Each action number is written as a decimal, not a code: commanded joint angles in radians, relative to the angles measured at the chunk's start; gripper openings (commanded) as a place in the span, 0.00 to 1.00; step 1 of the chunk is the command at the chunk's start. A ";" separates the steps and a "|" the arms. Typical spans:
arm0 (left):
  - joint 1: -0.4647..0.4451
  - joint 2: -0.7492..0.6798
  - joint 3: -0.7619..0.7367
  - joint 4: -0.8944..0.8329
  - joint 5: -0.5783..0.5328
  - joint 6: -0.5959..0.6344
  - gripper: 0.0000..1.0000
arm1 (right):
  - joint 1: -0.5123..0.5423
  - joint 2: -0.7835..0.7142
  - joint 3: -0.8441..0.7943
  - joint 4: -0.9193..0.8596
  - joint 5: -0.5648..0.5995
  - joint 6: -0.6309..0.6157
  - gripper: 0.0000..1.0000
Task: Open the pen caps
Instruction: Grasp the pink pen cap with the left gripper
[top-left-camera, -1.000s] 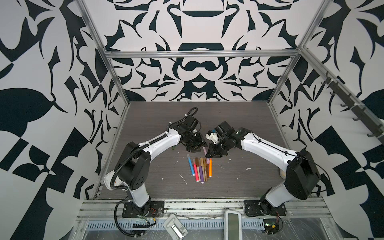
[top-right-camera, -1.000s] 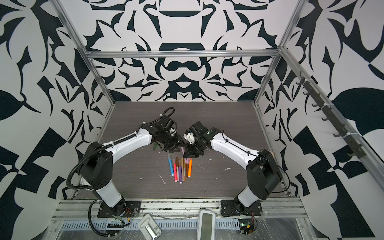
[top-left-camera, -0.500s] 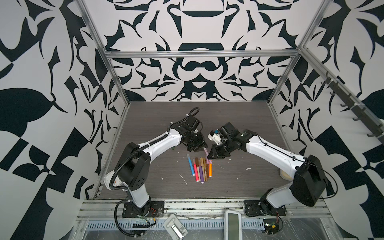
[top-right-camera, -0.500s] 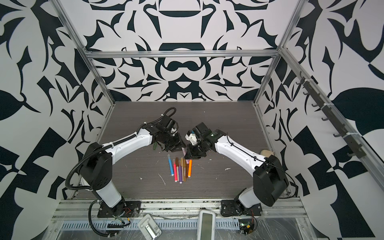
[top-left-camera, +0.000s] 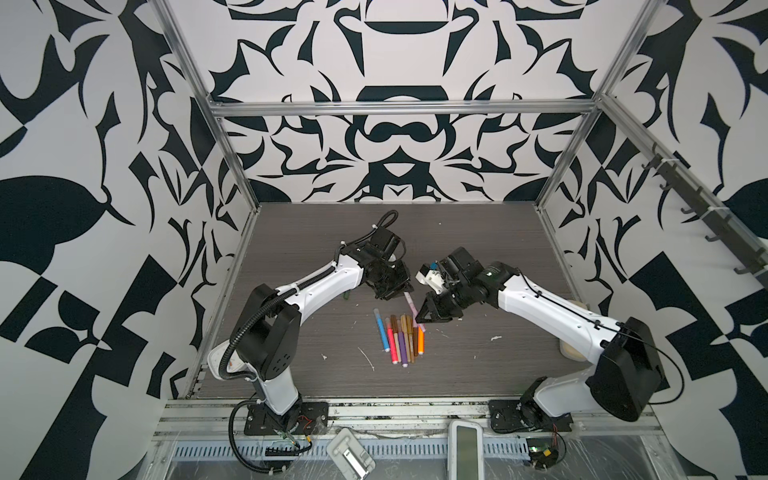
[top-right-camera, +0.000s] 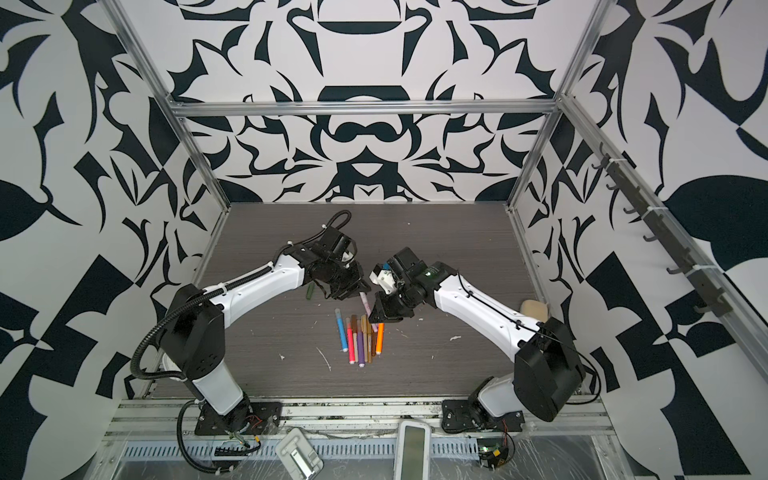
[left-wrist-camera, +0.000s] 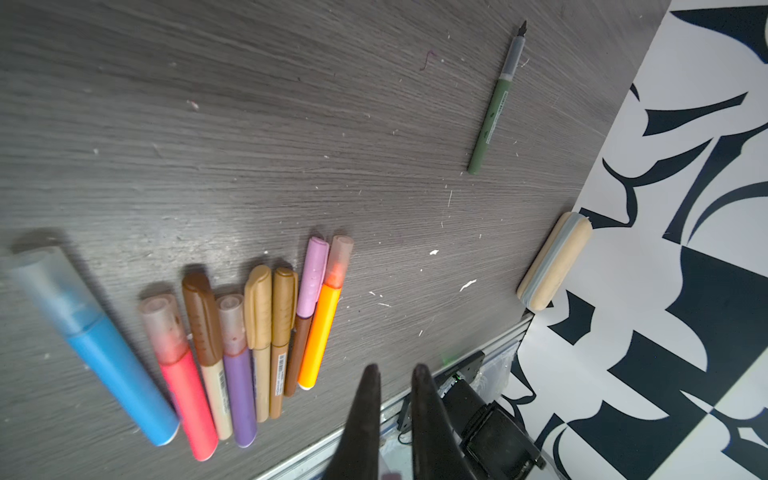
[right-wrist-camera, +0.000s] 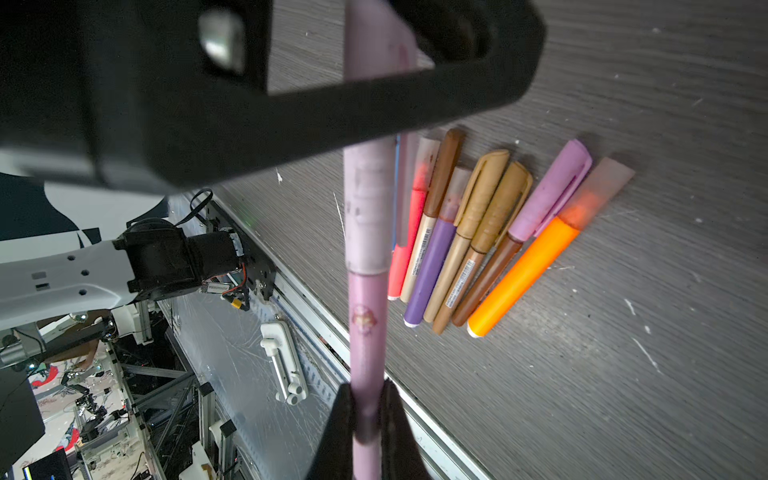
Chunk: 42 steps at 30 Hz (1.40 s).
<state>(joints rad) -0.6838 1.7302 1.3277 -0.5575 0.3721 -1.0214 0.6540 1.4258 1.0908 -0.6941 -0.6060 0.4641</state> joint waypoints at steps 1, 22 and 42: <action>0.005 0.016 0.017 -0.019 -0.002 0.018 0.00 | -0.007 -0.010 0.019 -0.029 0.032 0.003 0.02; 0.005 -0.039 -0.027 -0.005 -0.013 0.006 0.23 | -0.006 0.072 0.020 0.090 -0.039 0.108 0.00; 0.047 -0.050 -0.060 0.120 0.056 0.004 0.00 | -0.004 0.071 0.044 0.026 -0.009 0.087 0.00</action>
<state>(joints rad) -0.6670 1.7100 1.2804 -0.4820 0.3981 -1.0058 0.6483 1.5089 1.1088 -0.6376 -0.6262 0.5678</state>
